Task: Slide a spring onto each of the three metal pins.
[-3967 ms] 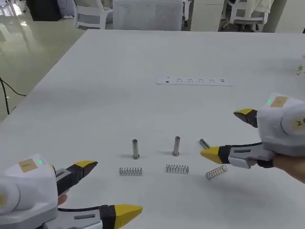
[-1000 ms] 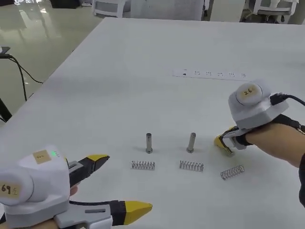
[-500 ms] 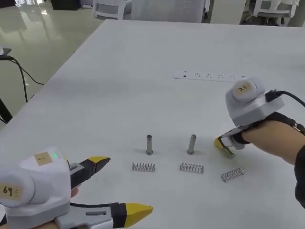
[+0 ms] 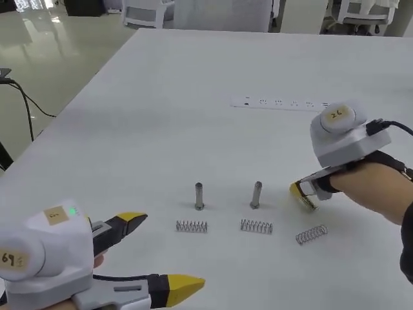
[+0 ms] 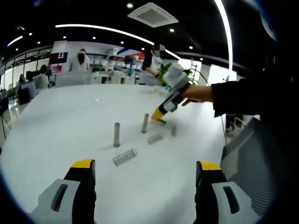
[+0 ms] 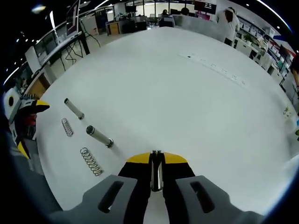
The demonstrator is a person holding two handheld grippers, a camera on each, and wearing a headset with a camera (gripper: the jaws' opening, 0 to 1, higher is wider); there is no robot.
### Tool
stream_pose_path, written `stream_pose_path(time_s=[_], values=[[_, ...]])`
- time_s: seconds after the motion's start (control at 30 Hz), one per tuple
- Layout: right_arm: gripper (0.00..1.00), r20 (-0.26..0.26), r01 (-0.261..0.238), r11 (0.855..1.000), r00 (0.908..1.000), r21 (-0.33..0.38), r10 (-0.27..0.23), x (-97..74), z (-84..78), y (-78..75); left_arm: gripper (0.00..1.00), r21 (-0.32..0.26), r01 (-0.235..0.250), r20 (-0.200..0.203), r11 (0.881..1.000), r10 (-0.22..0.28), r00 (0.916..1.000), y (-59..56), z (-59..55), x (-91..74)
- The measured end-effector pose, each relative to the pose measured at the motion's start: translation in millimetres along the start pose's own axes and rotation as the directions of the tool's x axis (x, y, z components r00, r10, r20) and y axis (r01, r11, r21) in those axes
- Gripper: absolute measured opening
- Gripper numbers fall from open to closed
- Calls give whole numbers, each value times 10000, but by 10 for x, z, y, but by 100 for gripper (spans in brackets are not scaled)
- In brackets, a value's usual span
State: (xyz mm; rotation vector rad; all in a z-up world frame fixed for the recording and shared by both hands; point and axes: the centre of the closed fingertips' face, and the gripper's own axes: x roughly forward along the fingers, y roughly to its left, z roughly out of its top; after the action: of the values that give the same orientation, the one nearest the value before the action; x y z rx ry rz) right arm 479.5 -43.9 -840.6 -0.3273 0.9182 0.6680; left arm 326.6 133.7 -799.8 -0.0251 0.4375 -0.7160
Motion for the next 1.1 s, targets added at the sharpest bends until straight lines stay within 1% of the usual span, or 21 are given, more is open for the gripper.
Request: stream_pose_path(time_s=[0.27,0.5,0.9,1.1], values=[[5,352,77,9998,9994,-162,-72,-151,41,56,85,76,-18,57,10000,17,10000,-4,14,-15],[5,563,143,9997,9983,-201,-132,-242,26,76,85,125,-58,104,9999,56,9999,3,31,-30],[5,762,197,9996,9969,-177,-183,-320,-24,93,85,223,-141,160,9997,137,9998,-2,53,-70],[5,813,258,9995,9964,-168,-243,-335,-53,71,85,277,-192,166,9994,188,9997,0,65,-86]])
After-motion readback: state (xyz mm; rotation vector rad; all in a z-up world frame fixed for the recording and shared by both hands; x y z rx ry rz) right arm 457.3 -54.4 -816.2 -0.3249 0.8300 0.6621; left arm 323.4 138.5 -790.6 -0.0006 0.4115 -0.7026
